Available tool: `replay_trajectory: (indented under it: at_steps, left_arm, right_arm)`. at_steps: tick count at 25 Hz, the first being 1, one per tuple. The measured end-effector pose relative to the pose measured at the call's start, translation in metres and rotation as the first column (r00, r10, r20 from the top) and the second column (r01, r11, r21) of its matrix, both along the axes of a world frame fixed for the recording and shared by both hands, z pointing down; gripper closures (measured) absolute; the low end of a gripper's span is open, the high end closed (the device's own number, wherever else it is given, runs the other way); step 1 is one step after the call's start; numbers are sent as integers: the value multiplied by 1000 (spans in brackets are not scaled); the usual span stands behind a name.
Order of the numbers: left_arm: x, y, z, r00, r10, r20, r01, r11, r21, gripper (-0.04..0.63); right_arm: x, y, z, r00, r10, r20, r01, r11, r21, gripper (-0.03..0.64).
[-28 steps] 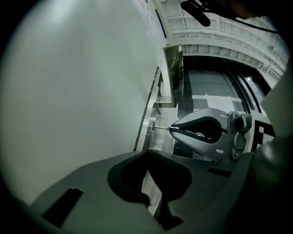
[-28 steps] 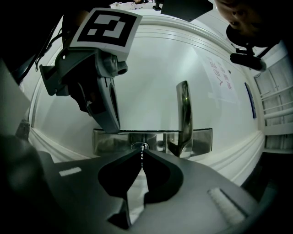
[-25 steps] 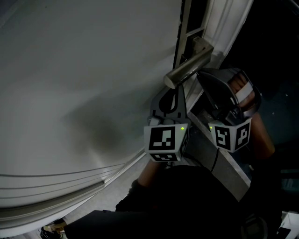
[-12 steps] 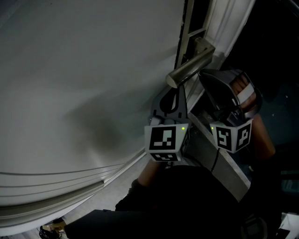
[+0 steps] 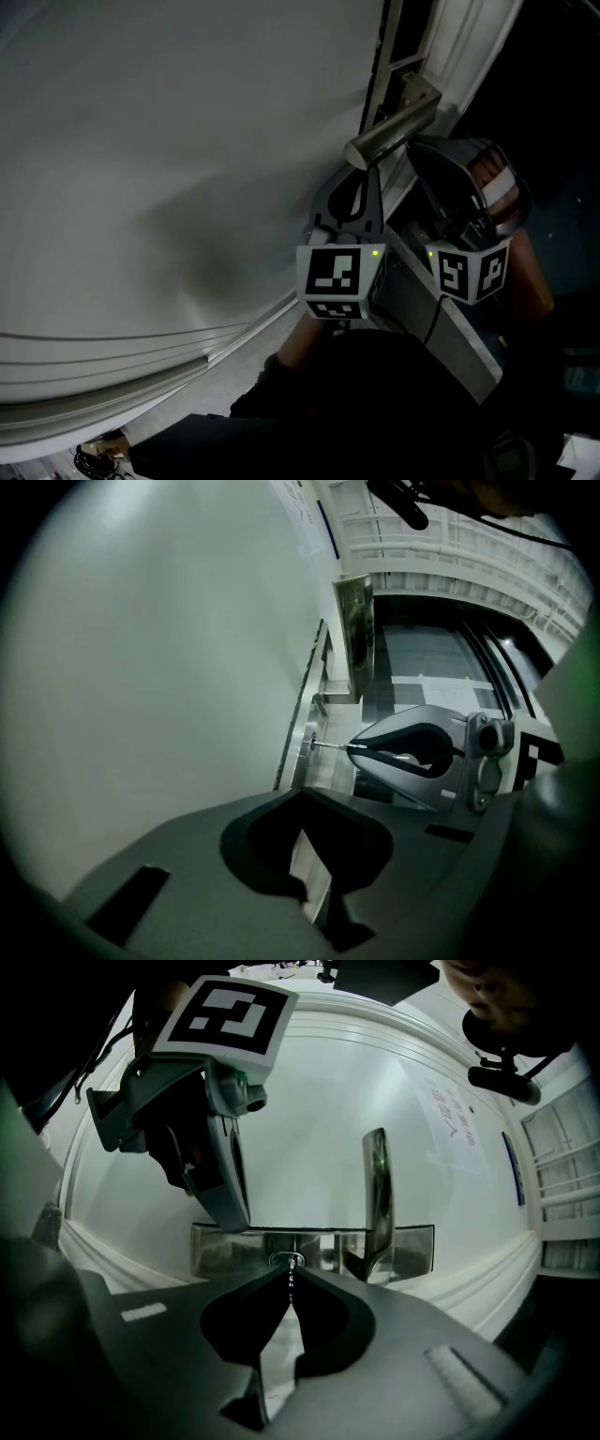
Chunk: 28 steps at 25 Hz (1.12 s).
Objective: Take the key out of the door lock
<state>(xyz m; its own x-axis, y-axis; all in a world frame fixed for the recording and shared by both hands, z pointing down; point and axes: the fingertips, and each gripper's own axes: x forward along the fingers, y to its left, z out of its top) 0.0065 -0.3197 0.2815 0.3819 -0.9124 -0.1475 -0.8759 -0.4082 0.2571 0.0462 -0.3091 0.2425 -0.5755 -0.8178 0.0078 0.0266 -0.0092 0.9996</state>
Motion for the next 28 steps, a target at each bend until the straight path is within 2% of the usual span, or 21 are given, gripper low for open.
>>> replay_trajectory:
  at_steps: [28]
  left_arm:
    - [-2,-6,-3,1000,5,-1,-5,1000,6,595]
  right_arm:
    - [-1,-1,0,1000,2,-8,-2,1000,2,604]
